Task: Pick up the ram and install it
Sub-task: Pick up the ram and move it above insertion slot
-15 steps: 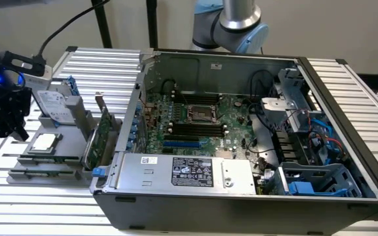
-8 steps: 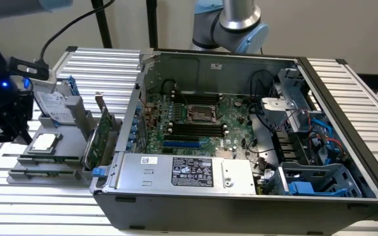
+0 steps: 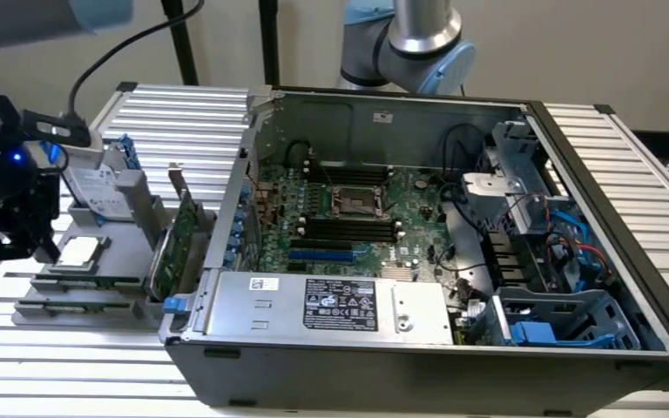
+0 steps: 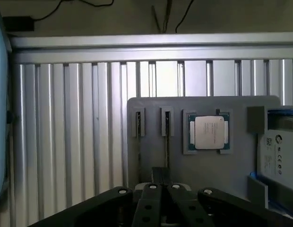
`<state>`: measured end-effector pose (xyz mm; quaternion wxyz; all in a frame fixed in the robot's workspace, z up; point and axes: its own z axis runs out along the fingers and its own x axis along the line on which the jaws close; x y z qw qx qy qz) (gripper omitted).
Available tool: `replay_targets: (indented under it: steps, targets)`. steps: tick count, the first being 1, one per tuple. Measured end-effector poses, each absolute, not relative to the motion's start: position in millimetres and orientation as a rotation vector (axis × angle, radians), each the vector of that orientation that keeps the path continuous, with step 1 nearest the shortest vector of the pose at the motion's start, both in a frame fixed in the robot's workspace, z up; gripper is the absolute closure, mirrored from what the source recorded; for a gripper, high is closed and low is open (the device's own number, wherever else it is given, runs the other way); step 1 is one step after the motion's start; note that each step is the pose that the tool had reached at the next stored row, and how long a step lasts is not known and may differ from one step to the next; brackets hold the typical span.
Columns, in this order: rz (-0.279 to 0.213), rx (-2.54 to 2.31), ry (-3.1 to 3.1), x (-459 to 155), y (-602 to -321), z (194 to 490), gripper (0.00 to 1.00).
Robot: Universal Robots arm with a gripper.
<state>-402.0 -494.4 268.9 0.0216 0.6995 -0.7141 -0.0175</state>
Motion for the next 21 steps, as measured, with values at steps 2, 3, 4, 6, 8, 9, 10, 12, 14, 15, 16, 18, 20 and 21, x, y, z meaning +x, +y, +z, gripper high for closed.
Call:
replay_targets:
  steps: [2, 3, 4, 6, 8, 9, 10, 12, 14, 15, 16, 18, 20, 21]
  targets:
    - [-0.054, 2.18, -2.201, -401.7, -496.1, 267.5, 1.0]
    - [-0.054, 2.182, -2.199, -401.5, -497.6, 266.8, 1.0]
    - [-0.054, 2.184, -2.197, -401.2, -499.6, 266.2, 1.0]
    - [-0.054, 2.185, -2.196, -400.0, -504.2, 265.0, 1.0]
    - [-0.054, 2.185, -2.196, -396.3, -508.3, 262.9, 1.0]
    - [-0.054, 2.185, -2.196, -393.8, -510.1, 261.9, 1.0]
    - [-0.054, 2.185, -2.196, -391.3, -511.4, 260.8, 1.0]
    - [-0.054, 2.185, -2.196, -388.5, -512.6, 258.4, 1.0]
    - [-0.054, 2.185, -2.196, -388.1, -514.1, 256.0, 0.0]
    - [-0.054, 2.185, -2.196, -388.1, -514.7, 254.5, 0.0]
    - [-0.054, 2.186, -2.195, -388.1, -515.0, 252.8, 0.0]
    - [-0.054, 2.186, -2.195, -388.1, -515.2, 249.1, 0.0]
    - [-0.054, 2.188, -2.193, -388.1, -515.4, 245.4, 0.0]
    - [-0.054, 2.188, -2.193, -388.1, -515.4, 243.7, 0.0]
